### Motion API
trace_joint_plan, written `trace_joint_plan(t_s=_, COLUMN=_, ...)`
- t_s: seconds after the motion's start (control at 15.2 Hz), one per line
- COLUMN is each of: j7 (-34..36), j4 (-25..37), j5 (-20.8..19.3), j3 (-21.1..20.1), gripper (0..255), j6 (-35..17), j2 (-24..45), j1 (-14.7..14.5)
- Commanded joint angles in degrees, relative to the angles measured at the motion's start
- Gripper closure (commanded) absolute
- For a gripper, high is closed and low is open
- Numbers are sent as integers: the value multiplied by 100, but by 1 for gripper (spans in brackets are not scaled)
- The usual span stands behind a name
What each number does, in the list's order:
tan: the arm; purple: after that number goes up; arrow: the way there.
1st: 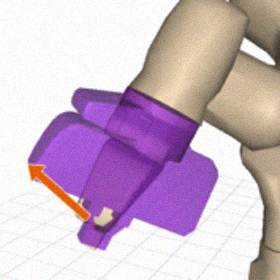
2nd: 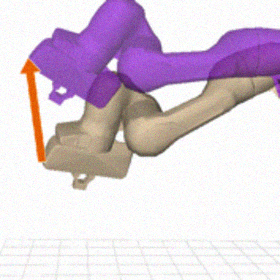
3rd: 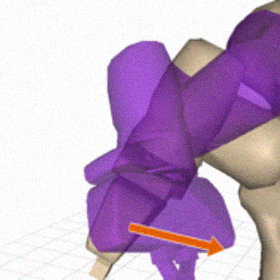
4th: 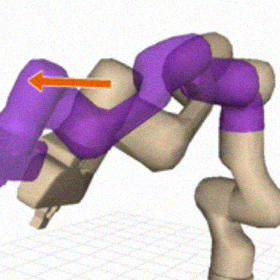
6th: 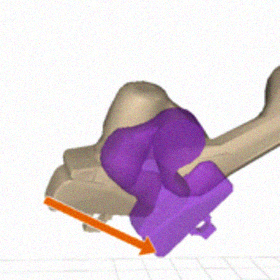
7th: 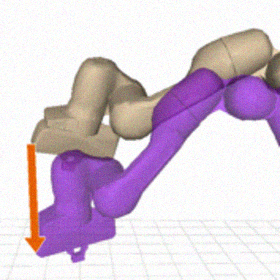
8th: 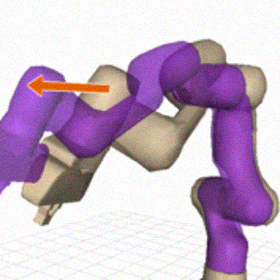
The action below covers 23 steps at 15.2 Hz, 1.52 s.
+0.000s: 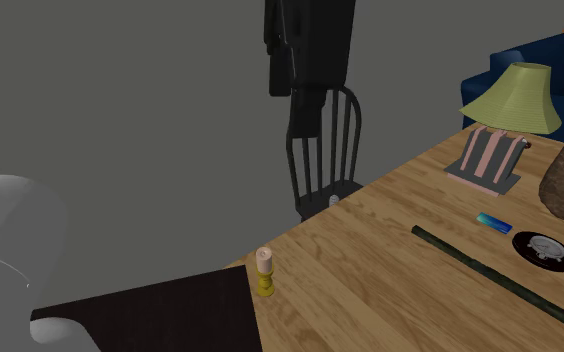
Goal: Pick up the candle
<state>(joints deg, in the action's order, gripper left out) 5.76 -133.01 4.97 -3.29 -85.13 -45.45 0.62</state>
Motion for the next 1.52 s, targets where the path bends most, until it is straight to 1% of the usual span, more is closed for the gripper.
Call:
trace_joint_plan(t_s=0.0, j7=0, j4=0, j5=0, j3=0, gripper=0, j6=0, j2=0, j1=0)
trace_joint_plan(t_s=0.4, j7=384, j4=-1124, j5=307, j3=-471, gripper=0, j6=-999, j2=-183, j1=-146)
trace_joint_plan(t_s=0.79, j7=778, j4=-2026, j5=678, j3=-1018, gripper=0, j6=-2116, j2=-27, j1=-354)
trace_joint_plan(t_s=1.12, j7=1122, j4=-2574, j5=1010, j3=-1539, gripper=0, j6=-3189, j2=451, j1=-540)
trace_joint_plan(t_s=1.45, j7=1501, j4=-2898, j5=1285, j3=-2118, gripper=0, j6=-4415, j2=1310, j1=-659)
